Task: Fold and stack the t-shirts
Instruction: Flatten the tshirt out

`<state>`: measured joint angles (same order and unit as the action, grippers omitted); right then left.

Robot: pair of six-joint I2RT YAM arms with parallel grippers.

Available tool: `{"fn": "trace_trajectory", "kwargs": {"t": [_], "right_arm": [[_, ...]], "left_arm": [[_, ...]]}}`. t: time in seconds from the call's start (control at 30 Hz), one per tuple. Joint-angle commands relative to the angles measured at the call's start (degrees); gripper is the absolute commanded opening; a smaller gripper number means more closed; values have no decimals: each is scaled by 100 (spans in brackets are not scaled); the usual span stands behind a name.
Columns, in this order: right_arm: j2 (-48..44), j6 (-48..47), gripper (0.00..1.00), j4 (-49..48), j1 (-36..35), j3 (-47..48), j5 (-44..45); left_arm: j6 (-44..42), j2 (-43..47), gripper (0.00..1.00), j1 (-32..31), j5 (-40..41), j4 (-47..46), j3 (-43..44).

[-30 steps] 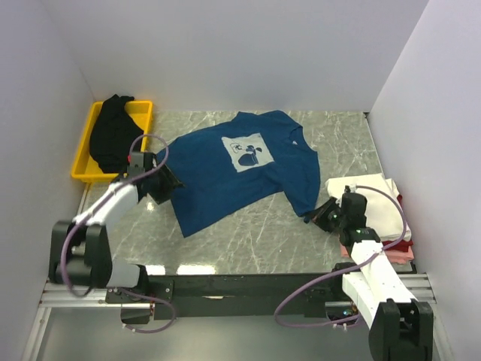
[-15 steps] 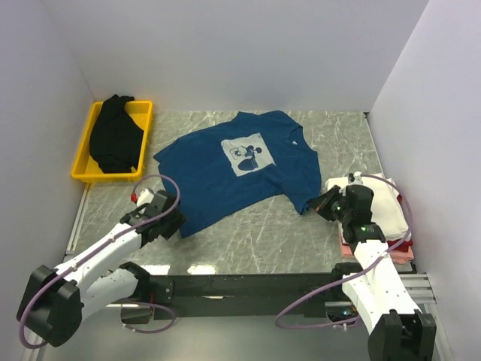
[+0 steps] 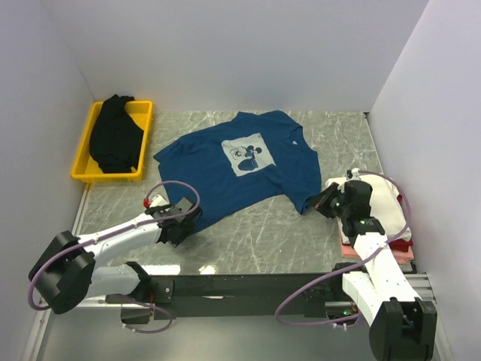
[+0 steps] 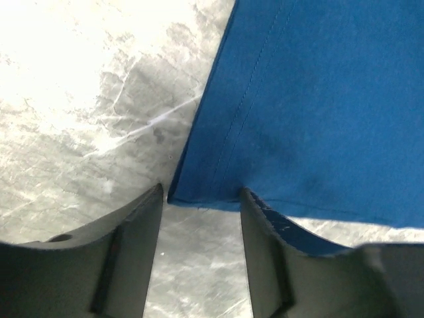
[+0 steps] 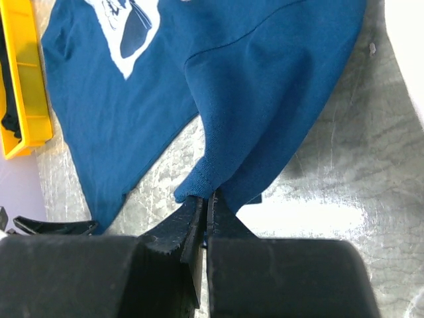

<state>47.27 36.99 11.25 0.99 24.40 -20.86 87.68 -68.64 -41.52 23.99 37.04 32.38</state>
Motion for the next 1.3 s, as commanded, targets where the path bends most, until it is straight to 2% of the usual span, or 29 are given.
{"fn": "trace_trajectory", "kwargs": {"t": [0.0, 0.03, 0.13, 0.17, 0.2, 0.33, 0.4, 0.57, 0.7, 0.83, 0.87, 0.9, 0.93, 0.97, 1.03, 1.07, 1.27], "right_arm": [[11, -131, 0, -158, -3, 302, -102], [2, -157, 0, -140, -3, 328, -76], [-24, -201, 0, -61, -12, 389, -23], [-24, -219, 0, -18, -3, 398, -14], [-24, -219, 0, 0, -3, 399, -14], [-103, -236, 0, 123, -11, 364, -6], [-165, -236, 0, 220, -12, 320, -23], [-472, -79, 0, 361, -11, -40, -339], [-902, 272, 0, 413, -73, -611, -822], [-1570, 712, 1, 589, -747, -1287, -902], [-1832, 826, 6, 624, -1002, -1367, -824], [-1939, 1018, 23, 651, -1248, -1420, -719], [-2019, 1081, 32, 694, -1747, -1438, -622], [-2037, 1125, 37, 860, -1943, -1412, -342], [-2028, 1091, 41, 1133, -2242, -1238, 54], [-2028, 1047, 41, 1387, -2244, -1175, 465], [-1537, 1012, 45, 1687, -2235, -499, 1452]], "left_arm": [[276, -167, 51, -32, 317, 67, 102], [154, -202, 48, -32, 361, 6, 110], [-30, -290, 21, -23, 449, -82, 180], [-75, -299, 7, 12, 466, -74, 198], [-102, -290, 1, 47, 501, 48, 242], [-600, 252, 1, 503, 721, 295, 374], [-900, 613, 1, 1082, 748, 339, 374], [-2271, 1801, 0, 2663, 564, 85, 304], [-2817, 1925, 0, 3316, 300, -29, 313], [-3072, 1723, 0, 3650, -165, -249, 286], [-3073, 1696, 0, 3712, -236, -302, 286], [-3099, 1670, 0, 3730, -289, -381, 278], [-3116, 1644, 1, 3756, -333, -416, 286], [-3134, 1635, 0, 3774, -412, -443, 286], [-3160, 1617, 0, 3782, -448, -513, 269], [-3169, 1617, 0, 3800, -482, -531, 277], [-3248, 1600, 0, 3870, -597, -575, 269]]}}
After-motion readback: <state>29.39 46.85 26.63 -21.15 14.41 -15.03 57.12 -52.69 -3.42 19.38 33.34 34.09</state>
